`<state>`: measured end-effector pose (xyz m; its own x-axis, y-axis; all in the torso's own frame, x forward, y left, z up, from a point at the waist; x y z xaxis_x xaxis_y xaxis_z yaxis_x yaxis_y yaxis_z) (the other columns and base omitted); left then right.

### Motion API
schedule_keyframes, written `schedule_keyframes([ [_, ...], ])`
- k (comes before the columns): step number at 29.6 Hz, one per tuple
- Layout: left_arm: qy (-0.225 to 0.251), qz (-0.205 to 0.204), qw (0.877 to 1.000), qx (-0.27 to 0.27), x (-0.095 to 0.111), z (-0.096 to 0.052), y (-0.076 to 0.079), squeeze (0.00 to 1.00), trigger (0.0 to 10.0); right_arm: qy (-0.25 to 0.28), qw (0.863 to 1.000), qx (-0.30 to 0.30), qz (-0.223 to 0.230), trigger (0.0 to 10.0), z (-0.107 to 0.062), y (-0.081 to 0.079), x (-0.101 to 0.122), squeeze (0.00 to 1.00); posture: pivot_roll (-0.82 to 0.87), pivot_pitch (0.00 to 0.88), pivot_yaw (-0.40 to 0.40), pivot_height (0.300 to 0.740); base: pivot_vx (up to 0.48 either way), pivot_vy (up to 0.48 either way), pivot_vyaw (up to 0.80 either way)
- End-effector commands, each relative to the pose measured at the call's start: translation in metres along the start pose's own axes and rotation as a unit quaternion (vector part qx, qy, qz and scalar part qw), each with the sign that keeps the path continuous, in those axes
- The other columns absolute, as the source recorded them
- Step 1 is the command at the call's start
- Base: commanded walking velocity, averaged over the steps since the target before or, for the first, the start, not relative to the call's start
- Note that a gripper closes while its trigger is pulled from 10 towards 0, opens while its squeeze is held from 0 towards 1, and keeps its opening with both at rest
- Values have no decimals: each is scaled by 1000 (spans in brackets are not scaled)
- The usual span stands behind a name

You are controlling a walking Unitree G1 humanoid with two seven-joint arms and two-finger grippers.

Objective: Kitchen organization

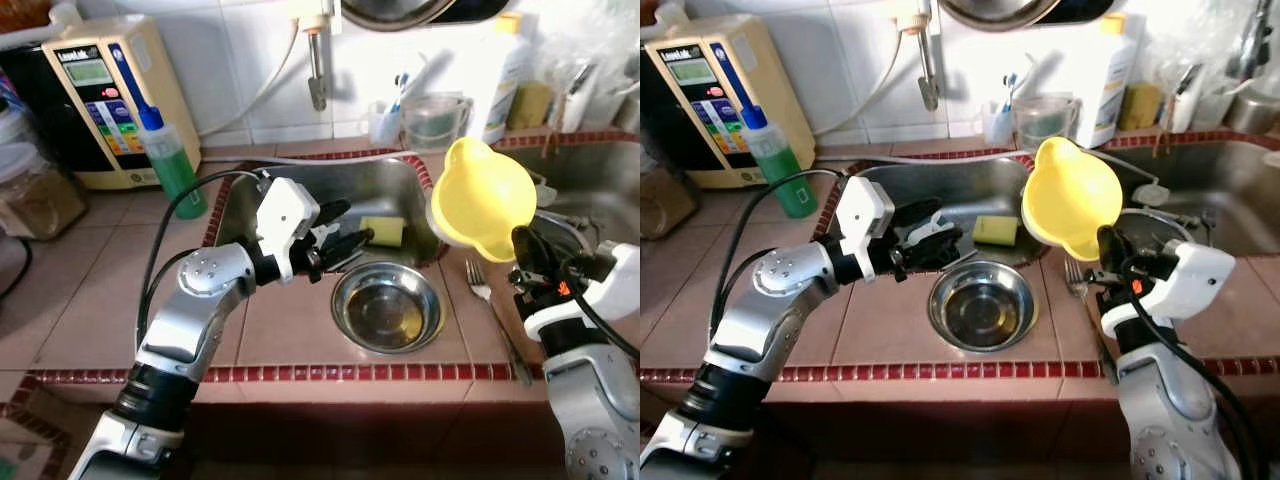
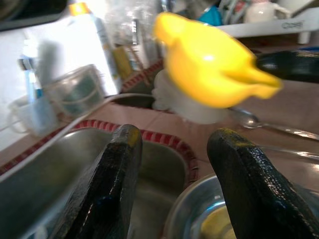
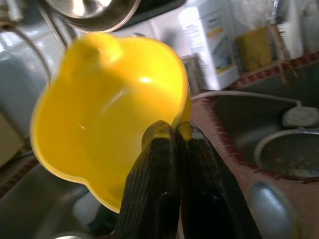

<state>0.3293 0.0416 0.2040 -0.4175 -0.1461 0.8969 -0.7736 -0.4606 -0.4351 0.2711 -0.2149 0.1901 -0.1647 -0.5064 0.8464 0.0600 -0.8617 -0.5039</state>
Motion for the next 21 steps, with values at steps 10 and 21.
schedule_keyframes([
  [10,-11,13,1000,12,0,-5,-8,0,10000,8,1000,16,4,10000,0,-7,2,0,-252,38,99,703,108,0,0],
  [21,-6,12,1000,5,1,-6,-7,0,10000,6,1000,15,3,10000,0,-7,2,0,-252,35,99,703,0,0,0],
])
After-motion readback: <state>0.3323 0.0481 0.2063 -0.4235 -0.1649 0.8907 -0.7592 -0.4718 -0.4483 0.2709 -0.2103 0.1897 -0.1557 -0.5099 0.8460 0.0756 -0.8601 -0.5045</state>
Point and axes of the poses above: a point about 5 cm out from each wrist's last joint towards the gripper, its own z axis pointing out of the wrist towards the gripper, its own x axis along the axis of the wrist's last joint, y = z × x, the point moved 3 cm from there along z, pointing out of the wrist towards the gripper, and after that the axes turned 14 degrees about z, right-handed, at the moved point
